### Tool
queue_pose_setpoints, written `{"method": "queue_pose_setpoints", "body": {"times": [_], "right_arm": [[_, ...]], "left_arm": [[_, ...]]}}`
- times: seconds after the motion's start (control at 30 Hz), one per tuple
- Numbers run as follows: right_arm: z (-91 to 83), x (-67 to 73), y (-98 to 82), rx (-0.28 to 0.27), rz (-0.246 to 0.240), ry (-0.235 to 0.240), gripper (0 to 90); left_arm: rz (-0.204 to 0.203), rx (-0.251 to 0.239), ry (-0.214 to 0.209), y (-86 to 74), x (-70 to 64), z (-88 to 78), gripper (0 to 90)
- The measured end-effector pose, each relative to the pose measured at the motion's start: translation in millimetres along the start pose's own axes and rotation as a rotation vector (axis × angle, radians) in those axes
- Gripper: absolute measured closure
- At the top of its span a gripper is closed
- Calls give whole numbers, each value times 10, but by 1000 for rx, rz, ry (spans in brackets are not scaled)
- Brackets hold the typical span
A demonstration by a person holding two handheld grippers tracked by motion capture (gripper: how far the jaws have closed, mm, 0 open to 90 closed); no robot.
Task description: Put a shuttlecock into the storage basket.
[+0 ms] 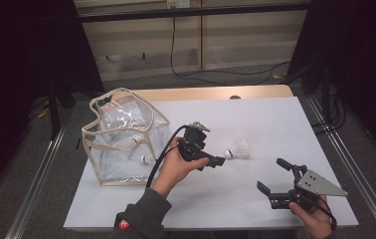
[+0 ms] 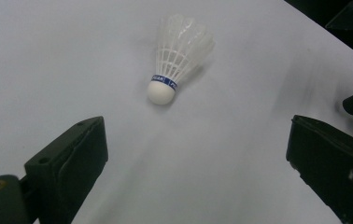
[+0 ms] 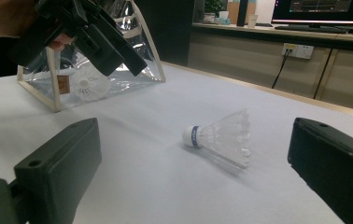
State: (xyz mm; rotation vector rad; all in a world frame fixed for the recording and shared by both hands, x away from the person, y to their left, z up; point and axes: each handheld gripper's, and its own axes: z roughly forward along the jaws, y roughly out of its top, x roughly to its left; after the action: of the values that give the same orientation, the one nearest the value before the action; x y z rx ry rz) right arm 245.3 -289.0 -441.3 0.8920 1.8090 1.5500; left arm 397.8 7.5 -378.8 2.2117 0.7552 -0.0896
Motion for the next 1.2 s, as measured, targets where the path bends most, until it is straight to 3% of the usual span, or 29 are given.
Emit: {"method": "queue_pose_setpoints", "body": {"times": [0.37, 0.8, 1.2], "right_arm": [[-2, -1, 0, 0, 0, 0, 26], [0, -1, 0, 1, -1, 1, 27], [-3, -5, -1, 1, -1, -3, 27]], "left_arm": [[-6, -15, 9, -21, 14, 95, 59], [16, -7, 21, -22, 15, 186, 74], [5, -6, 36, -29, 54, 300, 80]]}}
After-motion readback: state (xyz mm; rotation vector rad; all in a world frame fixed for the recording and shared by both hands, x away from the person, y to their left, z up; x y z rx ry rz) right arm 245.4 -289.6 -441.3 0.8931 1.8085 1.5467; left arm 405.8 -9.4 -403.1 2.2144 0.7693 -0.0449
